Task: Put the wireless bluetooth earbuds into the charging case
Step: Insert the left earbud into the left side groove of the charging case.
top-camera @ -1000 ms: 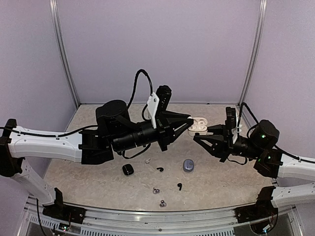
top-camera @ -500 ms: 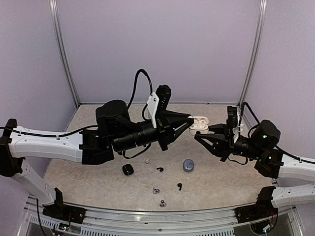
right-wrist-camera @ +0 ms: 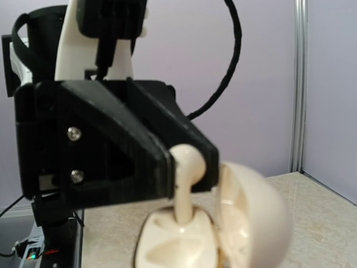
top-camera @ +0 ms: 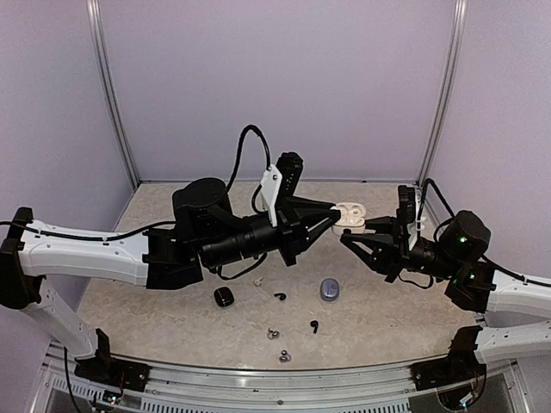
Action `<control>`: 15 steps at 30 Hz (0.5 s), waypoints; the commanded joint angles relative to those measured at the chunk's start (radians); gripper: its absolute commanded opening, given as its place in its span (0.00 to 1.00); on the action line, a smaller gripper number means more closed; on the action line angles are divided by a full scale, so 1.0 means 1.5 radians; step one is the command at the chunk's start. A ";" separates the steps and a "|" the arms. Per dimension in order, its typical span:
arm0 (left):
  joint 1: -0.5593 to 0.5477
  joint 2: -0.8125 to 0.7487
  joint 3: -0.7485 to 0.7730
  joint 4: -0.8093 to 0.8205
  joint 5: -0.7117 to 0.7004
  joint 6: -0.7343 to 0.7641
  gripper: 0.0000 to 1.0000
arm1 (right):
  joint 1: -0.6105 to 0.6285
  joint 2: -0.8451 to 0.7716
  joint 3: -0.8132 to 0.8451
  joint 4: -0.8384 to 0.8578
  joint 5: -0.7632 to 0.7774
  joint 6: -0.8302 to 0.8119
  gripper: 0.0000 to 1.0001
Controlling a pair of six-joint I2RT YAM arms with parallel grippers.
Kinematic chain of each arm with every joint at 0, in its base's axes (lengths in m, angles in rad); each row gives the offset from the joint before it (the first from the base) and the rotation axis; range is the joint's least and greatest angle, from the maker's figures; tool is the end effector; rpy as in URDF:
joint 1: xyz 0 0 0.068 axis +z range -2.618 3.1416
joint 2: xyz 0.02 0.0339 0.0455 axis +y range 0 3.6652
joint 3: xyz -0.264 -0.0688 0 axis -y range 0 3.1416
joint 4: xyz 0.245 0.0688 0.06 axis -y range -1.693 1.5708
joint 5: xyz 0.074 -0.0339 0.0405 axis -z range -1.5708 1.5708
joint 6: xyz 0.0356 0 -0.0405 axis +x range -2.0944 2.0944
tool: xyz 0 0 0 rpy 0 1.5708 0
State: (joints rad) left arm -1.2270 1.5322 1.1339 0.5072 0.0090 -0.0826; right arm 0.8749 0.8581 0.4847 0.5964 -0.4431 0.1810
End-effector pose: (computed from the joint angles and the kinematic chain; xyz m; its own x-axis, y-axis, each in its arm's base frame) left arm 0.1237 -0.3464 0.3495 -0.0414 -0.1291 -0.9908 0.9443 0.3191 -0.0810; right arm 0.1171 0.1640 0.3032 -0.0336 0.2134 -0.9764 -0.9712 0.2235 0.0823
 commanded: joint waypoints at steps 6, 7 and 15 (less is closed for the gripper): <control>0.013 0.013 -0.003 -0.029 -0.040 -0.042 0.19 | 0.005 -0.027 -0.012 0.048 0.004 -0.004 0.01; 0.014 0.013 -0.004 -0.030 -0.039 -0.042 0.19 | 0.005 -0.028 -0.013 0.048 0.006 -0.004 0.01; 0.013 0.012 -0.002 -0.033 -0.016 -0.033 0.30 | 0.005 -0.029 -0.015 0.041 0.013 -0.006 0.01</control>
State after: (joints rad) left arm -1.2198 1.5410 1.1339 0.4828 -0.0059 -0.1349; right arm 0.8749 0.8383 0.4637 0.6003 -0.4198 0.1776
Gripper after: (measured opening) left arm 0.268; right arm 0.229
